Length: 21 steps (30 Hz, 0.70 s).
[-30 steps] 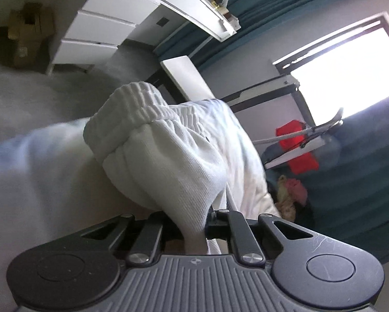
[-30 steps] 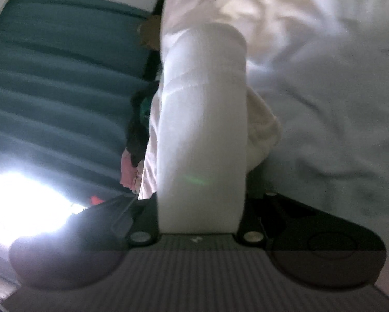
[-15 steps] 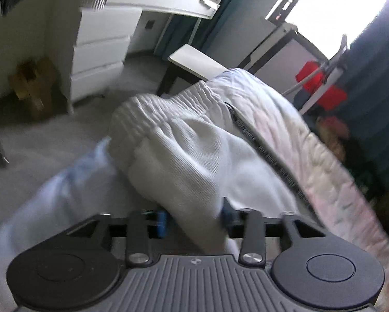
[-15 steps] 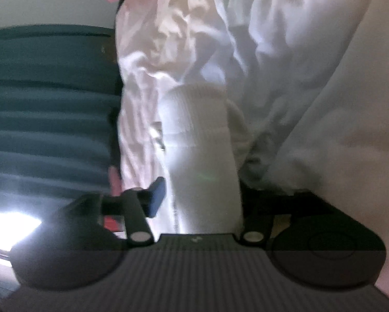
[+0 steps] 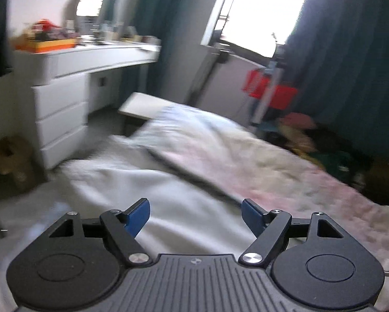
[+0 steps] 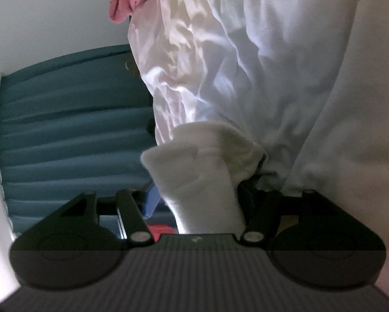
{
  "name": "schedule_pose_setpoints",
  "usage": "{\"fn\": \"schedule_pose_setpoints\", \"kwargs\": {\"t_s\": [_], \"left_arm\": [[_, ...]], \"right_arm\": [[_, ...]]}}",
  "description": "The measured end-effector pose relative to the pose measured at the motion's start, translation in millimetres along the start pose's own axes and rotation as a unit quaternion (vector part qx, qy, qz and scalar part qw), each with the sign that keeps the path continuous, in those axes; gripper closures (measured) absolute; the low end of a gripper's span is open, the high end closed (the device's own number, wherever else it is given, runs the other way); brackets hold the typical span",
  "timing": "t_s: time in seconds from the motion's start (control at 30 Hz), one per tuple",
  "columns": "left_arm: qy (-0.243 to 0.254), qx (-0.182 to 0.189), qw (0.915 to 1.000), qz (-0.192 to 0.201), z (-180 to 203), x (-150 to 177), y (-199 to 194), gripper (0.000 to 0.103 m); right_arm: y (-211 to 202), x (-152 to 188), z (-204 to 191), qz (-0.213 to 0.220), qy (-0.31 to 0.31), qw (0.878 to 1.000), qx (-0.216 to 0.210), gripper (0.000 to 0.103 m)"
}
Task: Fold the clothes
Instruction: 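Release the waistband with the left tool while the right tool carries the leg end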
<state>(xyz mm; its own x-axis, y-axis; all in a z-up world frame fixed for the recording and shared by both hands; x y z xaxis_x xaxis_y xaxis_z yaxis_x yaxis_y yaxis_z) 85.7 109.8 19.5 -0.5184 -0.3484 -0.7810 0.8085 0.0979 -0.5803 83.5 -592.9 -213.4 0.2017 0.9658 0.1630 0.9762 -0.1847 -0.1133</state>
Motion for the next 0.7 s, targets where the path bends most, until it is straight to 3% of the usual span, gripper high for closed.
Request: {"fn": "schedule_pose_setpoints", "kwargs": {"t_s": [0.07, 0.17, 0.3, 0.53, 0.6, 0.7], "left_arm": [[0.003, 0.038, 0.9992, -0.008, 48, 14, 10, 0.023], [0.051, 0.085, 0.9950, -0.008, 120, 47, 30, 0.023], [0.139, 0.079, 0.9871, 0.000, 176, 95, 66, 0.023], [0.206, 0.026, 0.9761, -0.065, 166, 167, 126, 0.024], [0.233, 0.016, 0.9707, -0.055, 164, 179, 128, 0.023], [0.245, 0.002, 0.9686, -0.045, 166, 186, 128, 0.022]], "right_arm": [[0, -1, 0, 0.001, -0.001, 1.000, 0.005, 0.037], [-5, 0, 0, 0.003, -0.006, 1.000, 0.014, 0.037], [0, -3, 2, -0.004, -0.022, 0.999, 0.025, 0.038], [10, -4, 1, -0.013, -0.074, 0.996, 0.045, 0.038], [14, -1, -1, -0.015, -0.105, 0.993, 0.061, 0.038], [21, 8, -6, -0.024, -0.187, 0.976, 0.110, 0.041]]}}
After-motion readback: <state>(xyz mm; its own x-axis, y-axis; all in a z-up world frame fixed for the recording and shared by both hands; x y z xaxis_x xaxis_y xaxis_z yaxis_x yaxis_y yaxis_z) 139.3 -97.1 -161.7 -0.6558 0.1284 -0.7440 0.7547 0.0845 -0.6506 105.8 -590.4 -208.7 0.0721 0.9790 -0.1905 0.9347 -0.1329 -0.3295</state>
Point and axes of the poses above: each gripper's, at about its wrist camera, not at the fingertips, and y roughly the way its jaws point, z to its right, x to its underside, the point moved 9 cm from there along y, roughly the way its jaws point, and after that the axes turned 7 degrees about -x, right-handed, at the moved point
